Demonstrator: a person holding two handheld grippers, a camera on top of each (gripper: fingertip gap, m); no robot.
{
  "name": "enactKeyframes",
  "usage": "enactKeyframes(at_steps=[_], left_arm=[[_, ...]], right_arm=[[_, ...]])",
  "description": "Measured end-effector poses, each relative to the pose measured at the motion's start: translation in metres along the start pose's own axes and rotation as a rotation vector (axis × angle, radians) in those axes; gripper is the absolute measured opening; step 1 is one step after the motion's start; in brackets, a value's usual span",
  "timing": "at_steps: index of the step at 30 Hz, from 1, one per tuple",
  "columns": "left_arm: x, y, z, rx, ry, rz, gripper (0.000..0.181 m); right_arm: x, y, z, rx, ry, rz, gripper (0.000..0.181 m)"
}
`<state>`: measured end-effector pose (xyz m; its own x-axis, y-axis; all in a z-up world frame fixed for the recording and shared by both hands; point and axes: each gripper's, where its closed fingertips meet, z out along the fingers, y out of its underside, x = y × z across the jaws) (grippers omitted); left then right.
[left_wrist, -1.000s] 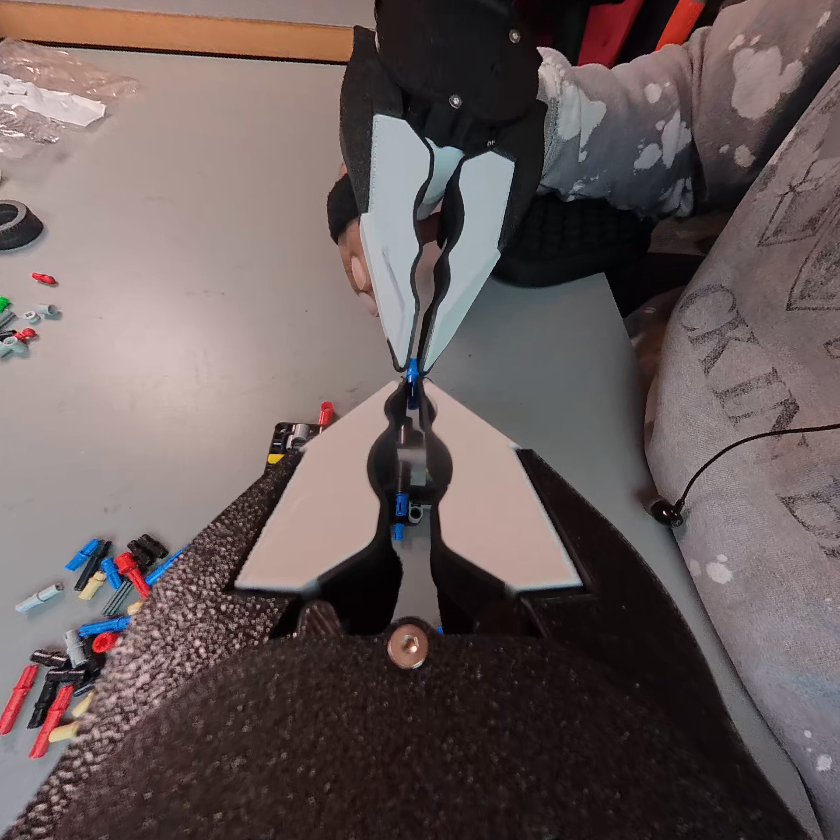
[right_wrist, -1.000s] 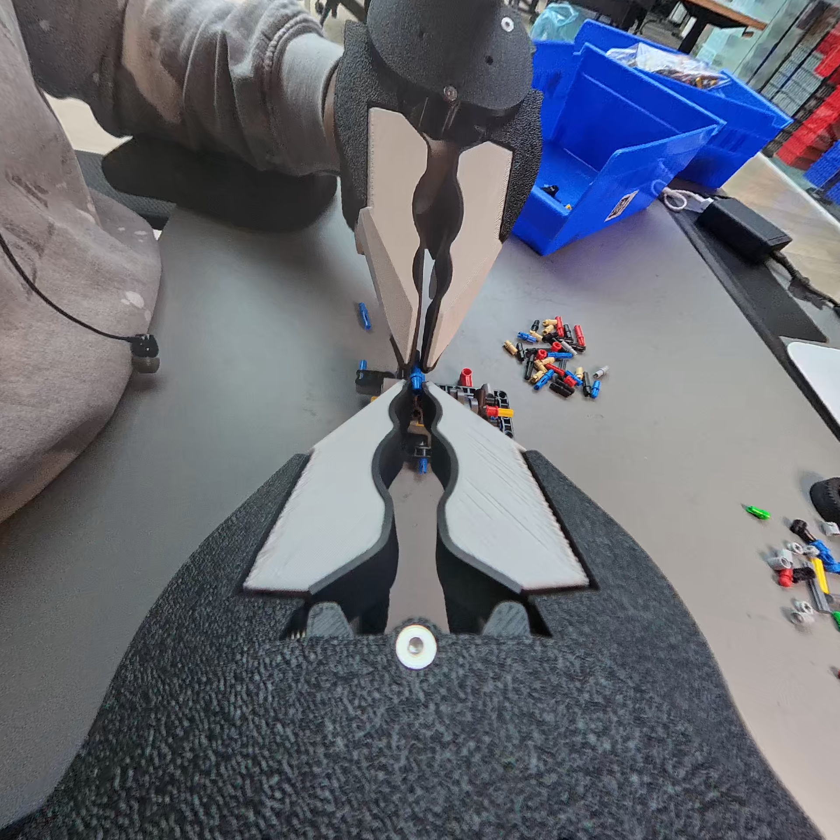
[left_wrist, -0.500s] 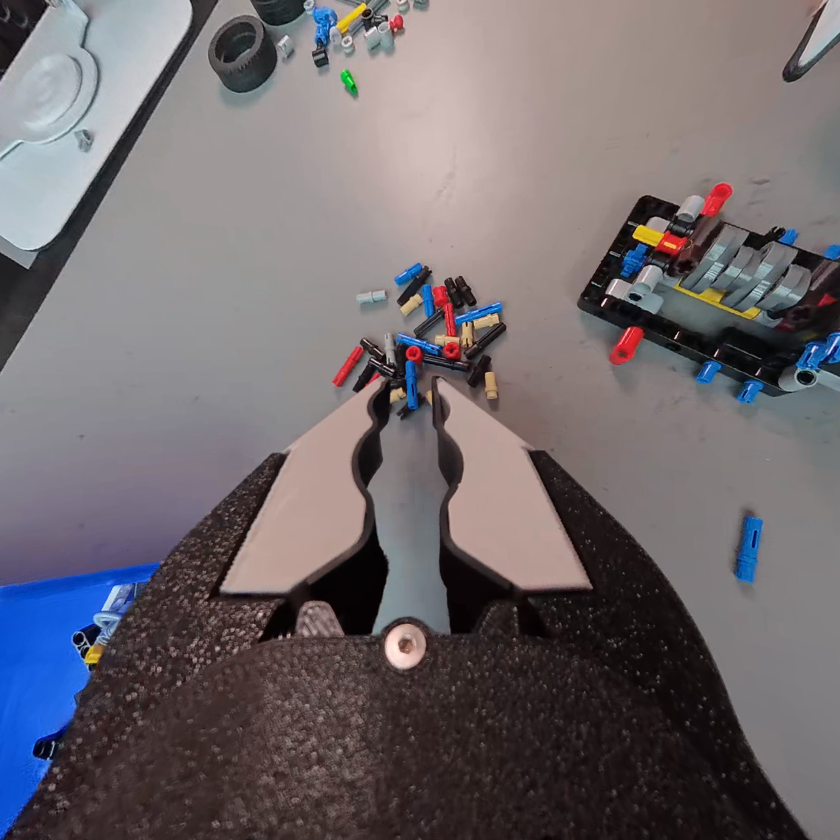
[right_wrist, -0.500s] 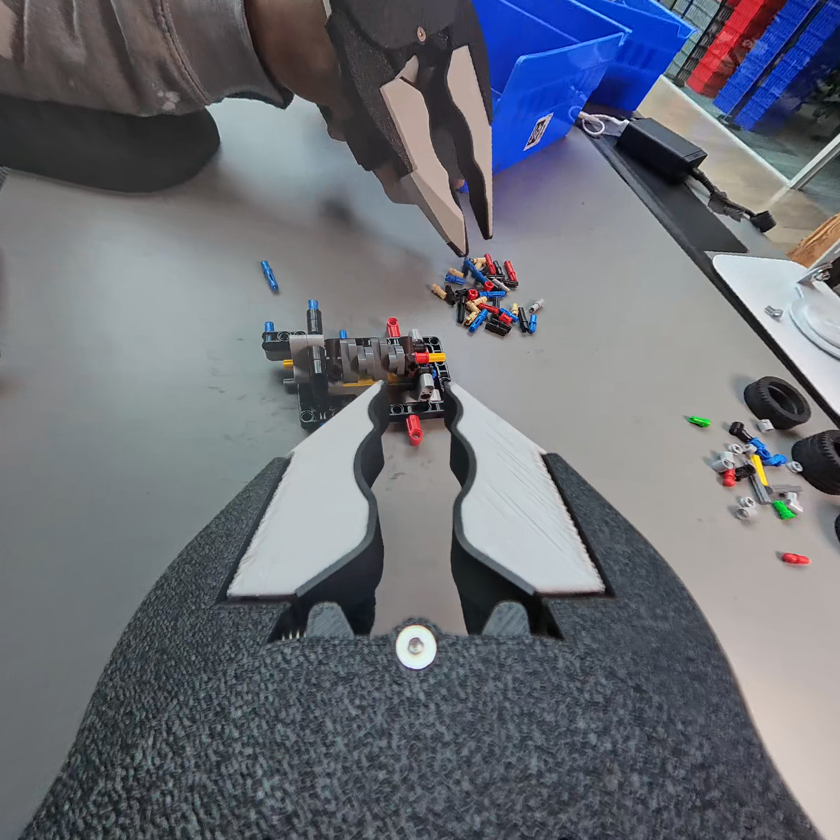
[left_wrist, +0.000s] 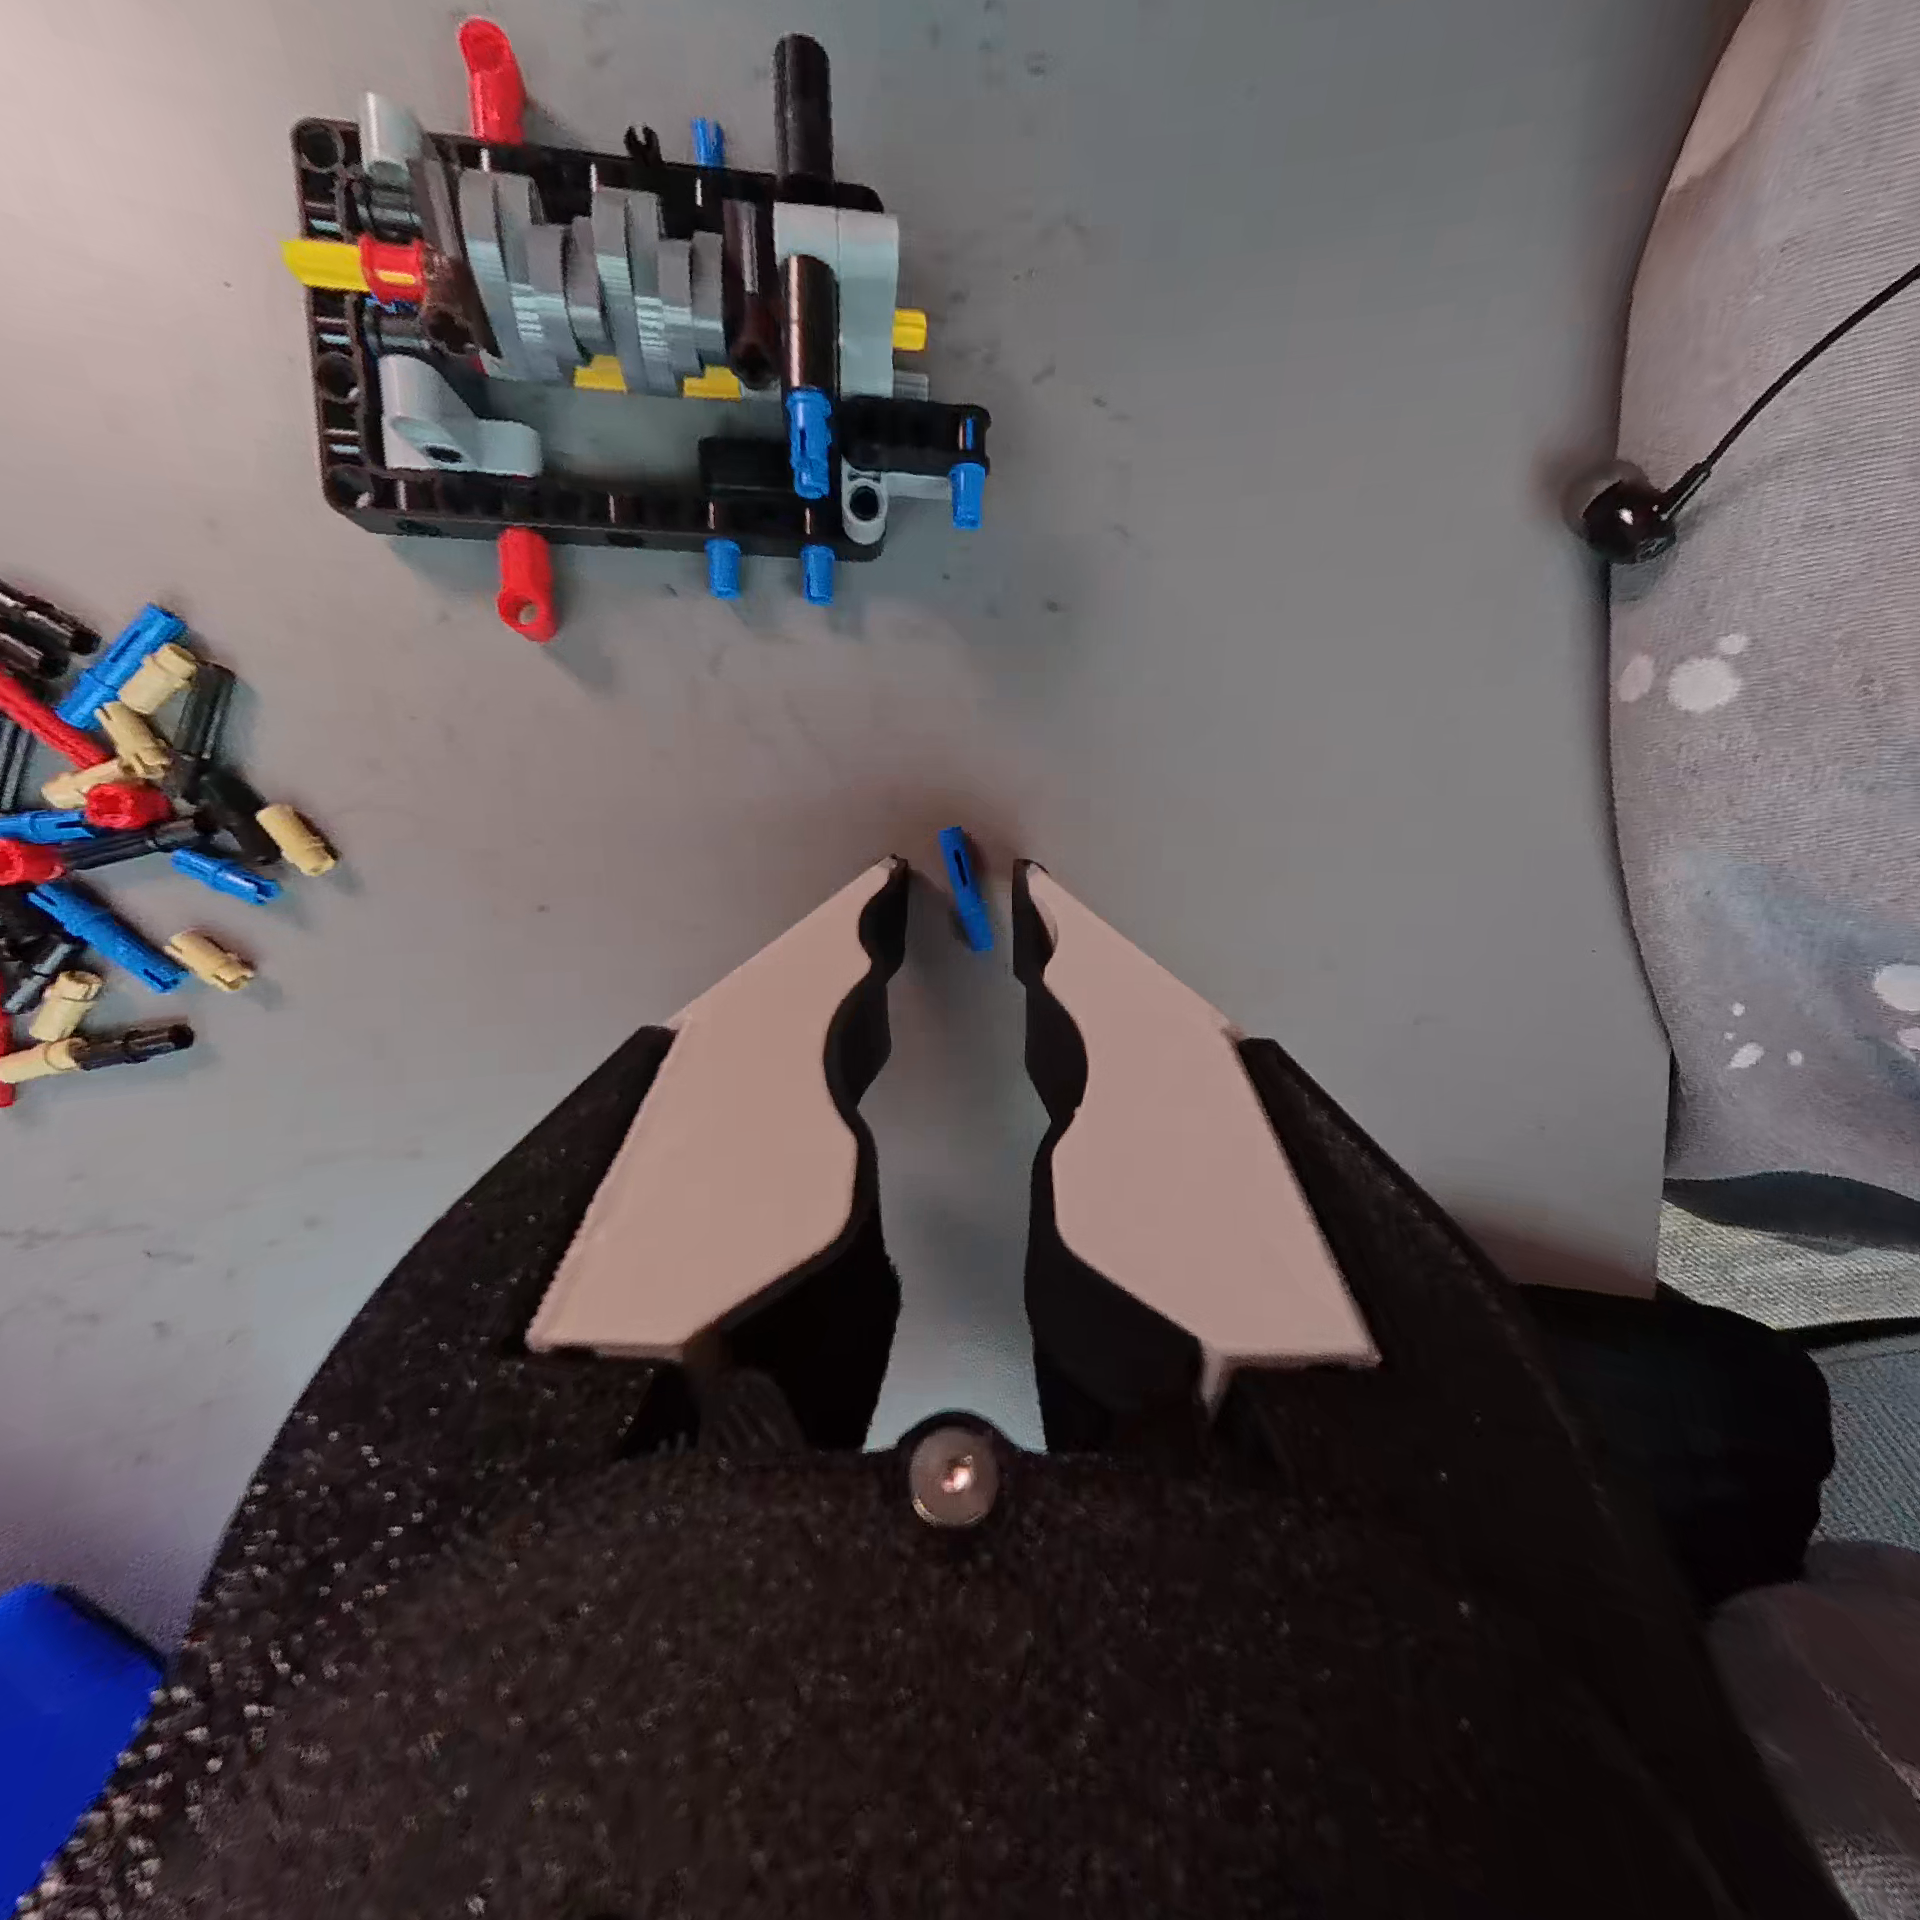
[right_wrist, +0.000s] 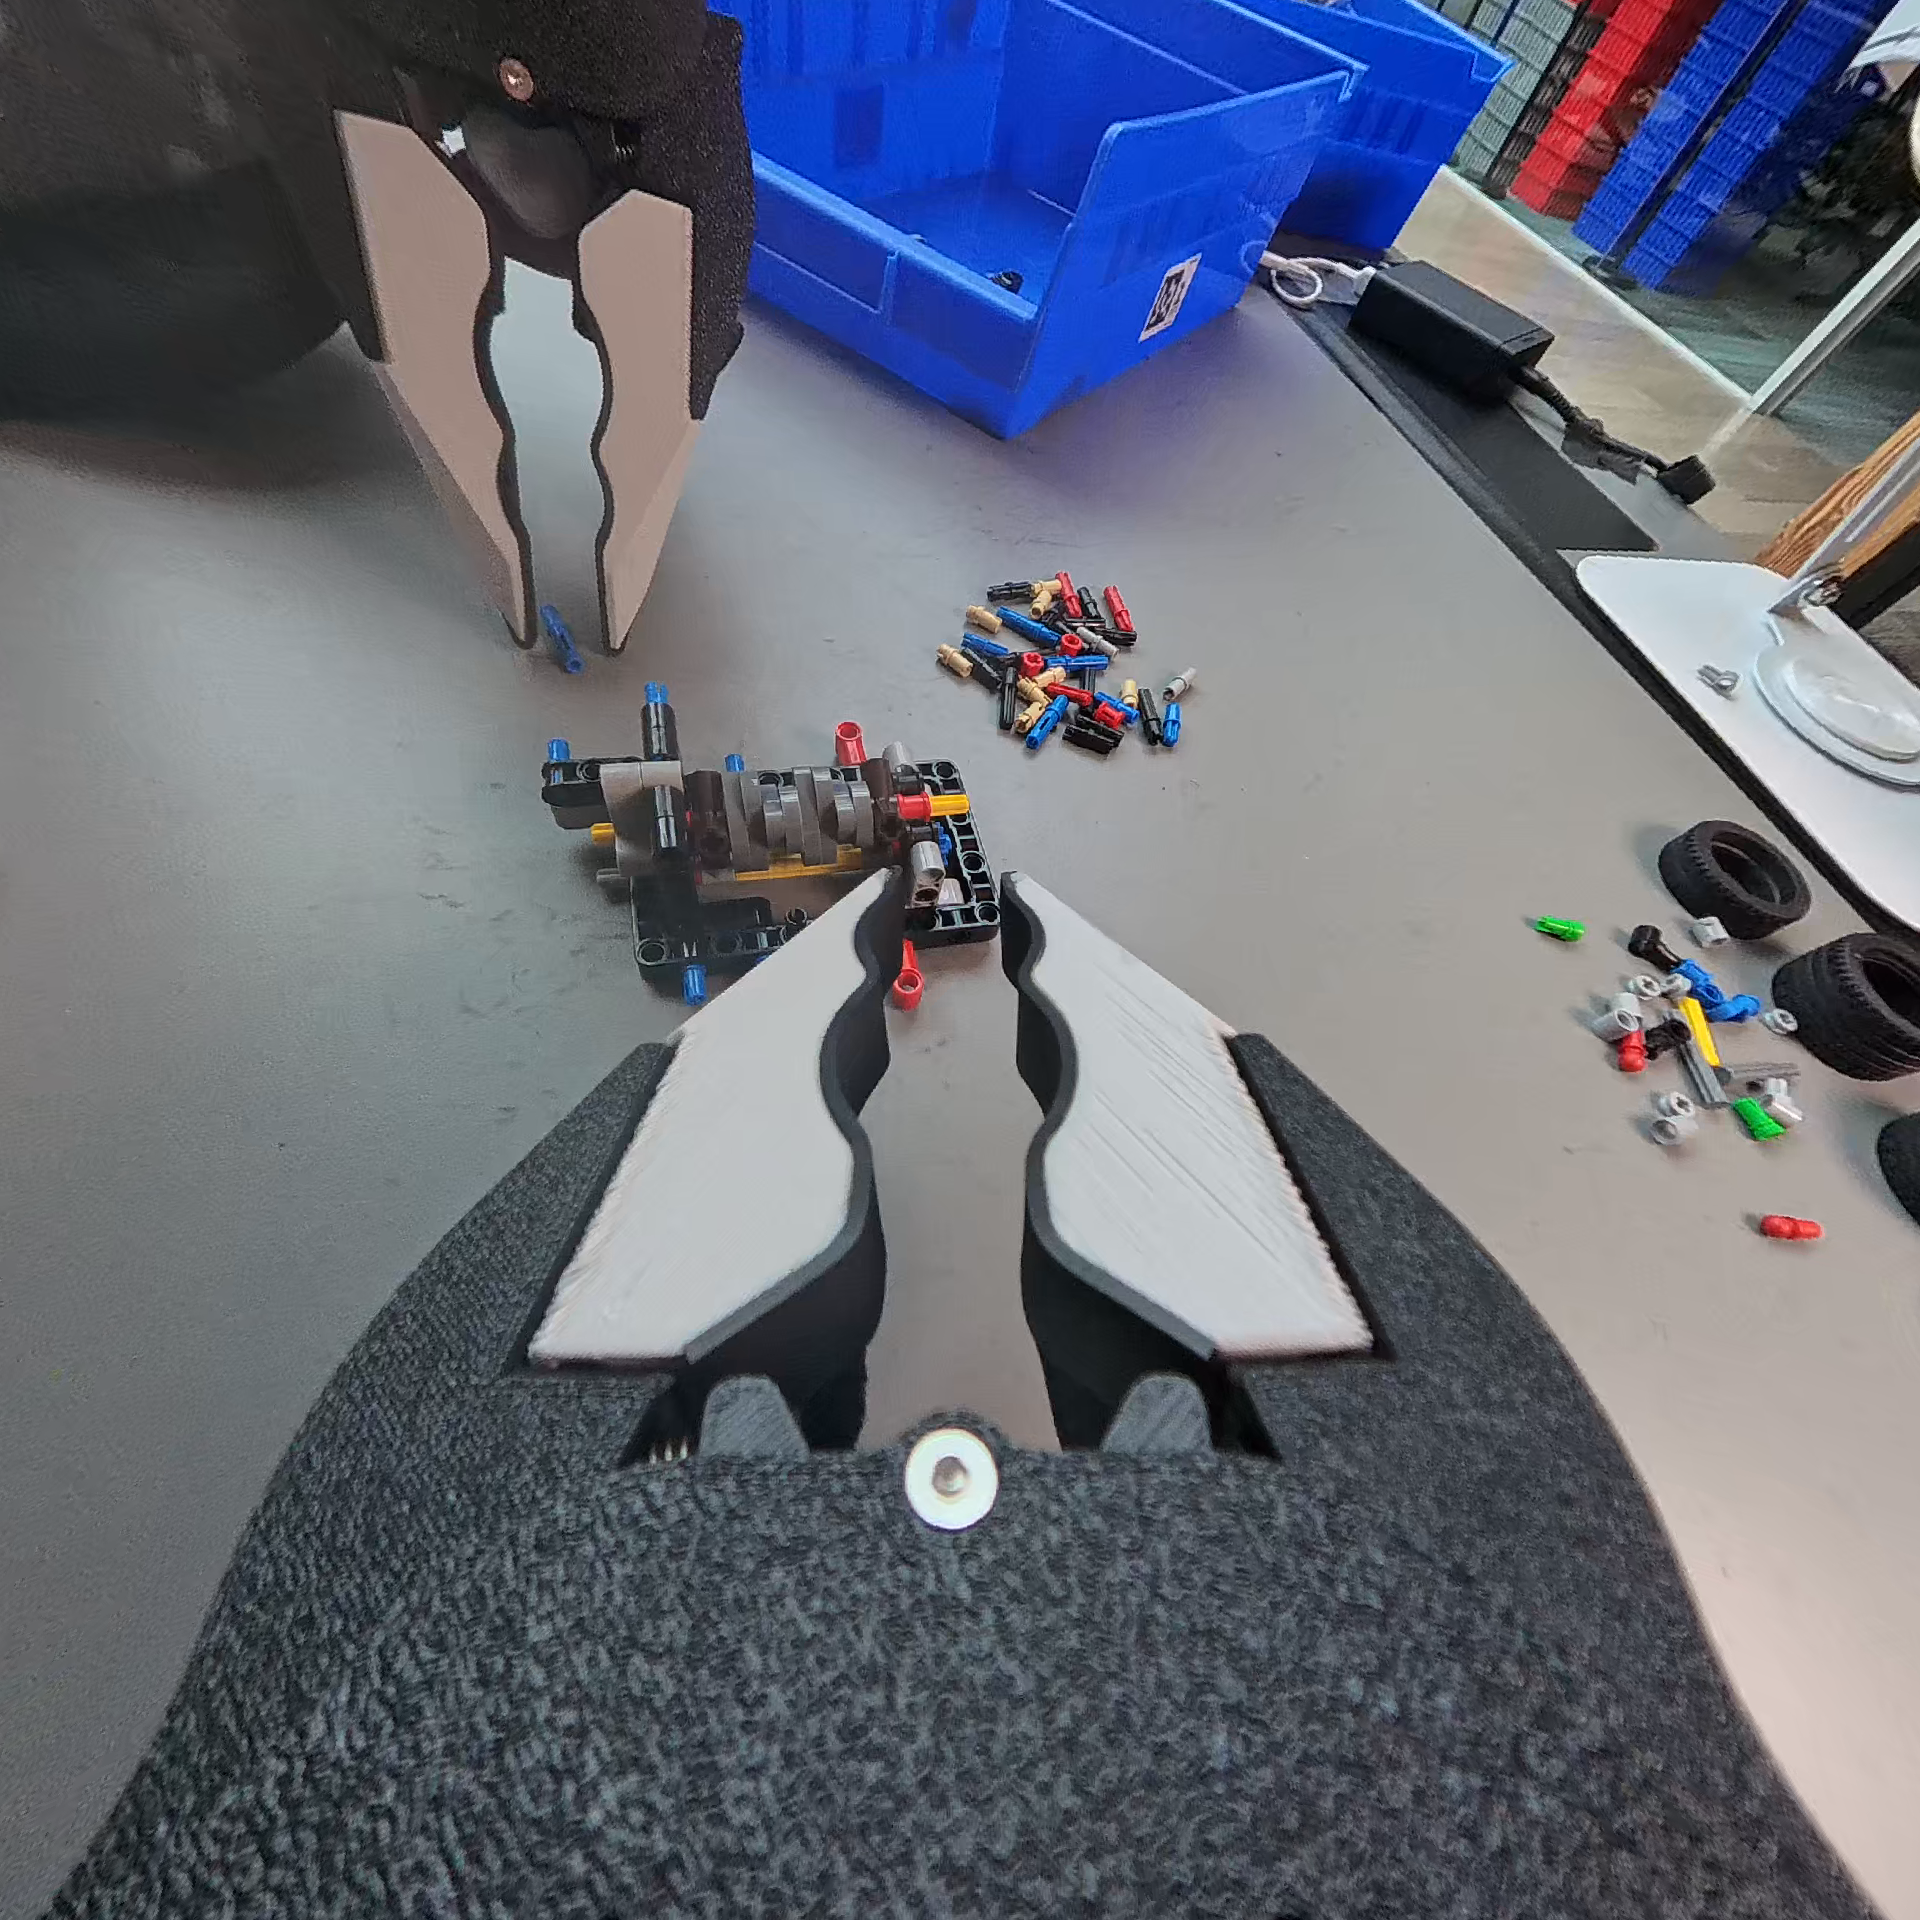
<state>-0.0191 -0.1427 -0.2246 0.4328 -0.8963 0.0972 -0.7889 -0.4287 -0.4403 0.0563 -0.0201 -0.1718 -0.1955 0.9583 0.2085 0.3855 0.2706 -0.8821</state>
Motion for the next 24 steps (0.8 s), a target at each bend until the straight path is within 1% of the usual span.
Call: enactKeyframes(at_steps=[1,3,5,6,7,10,11,13,14,16,17,19,20,21,22,24], left_arm=[[-0.002,0.000,0.000,-0.006,-0.016,0.004,0.016],[-0.006,0.001,0.000,-0.020,-0.051,0.018,0.006],[-0.010,0.000,0.000,-0.015,-0.073,0.029,0.004],[-0.018,-0.003,-0.002,0.012,-0.103,0.022,0.004],[-0.030,-0.010,-0.006,0.067,-0.145,-0.002,0.004],[-0.088,-0.037,-0.032,0.315,-0.363,-0.163,0.004],[-0.103,-0.038,-0.036,0.350,-0.398,-0.210,0.004],[-0.127,-0.030,-0.032,0.322,-0.462,-0.251,0.004],[-0.133,-0.025,-0.025,0.289,-0.464,-0.257,0.004],[-0.144,-0.020,-0.017,0.267,-0.500,-0.274,0.006],[-0.148,-0.020,-0.018,0.275,-0.526,-0.279,0.012],[-0.152,-0.026,-0.030,0.314,-0.587,-0.263,0.028],[-0.148,-0.031,-0.036,0.343,-0.586,-0.242,0.029],[-0.139,-0.039,-0.039,0.383,-0.541,-0.217,0.031],[-0.122,-0.048,-0.039,0.425,-0.447,-0.190,0.032],[-0.070,-0.064,-0.033,0.494,-0.152,-0.127,0.028]], right_arm=[[0.001,0.000,0.000,0.001,0.003,0.000,0.017],[0.002,0.000,-0.001,0.001,0.009,0.002,0.017],[0.003,0.000,-0.002,0.001,0.015,0.001,0.016],[0.004,-0.001,-0.003,0.005,0.017,0.002,0.016],[0.004,-0.002,-0.003,0.012,0.015,0.006,0.016],[-0.003,-0.005,-0.004,0.027,-0.024,0.015,0.014],[-0.008,-0.005,-0.004,0.027,-0.051,0.011,0.013],[-0.018,-0.005,-0.003,0.022,-0.096,0.004,0.013],[-0.023,-0.004,-0.002,0.016,-0.119,0.000,0.013],[-0.033,-0.004,-0.001,0.011,-0.152,-0.009,0.013],[-0.037,-0.004,0.000,0.011,-0.170,-0.015,0.013],[-0.046,-0.007,0.003,0.013,-0.194,-0.024,0.013],[-0.051,-0.009,0.005,0.014,-0.210,-0.028,0.013],[-0.055,-0.011,0.007,0.012,-0.223,-0.031,0.013],[-0.059,-0.013,0.010,0.010,-0.231,-0.034,0.014],[-0.061,-0.018,0.017,0.009,-0.227,-0.025,0.015]])
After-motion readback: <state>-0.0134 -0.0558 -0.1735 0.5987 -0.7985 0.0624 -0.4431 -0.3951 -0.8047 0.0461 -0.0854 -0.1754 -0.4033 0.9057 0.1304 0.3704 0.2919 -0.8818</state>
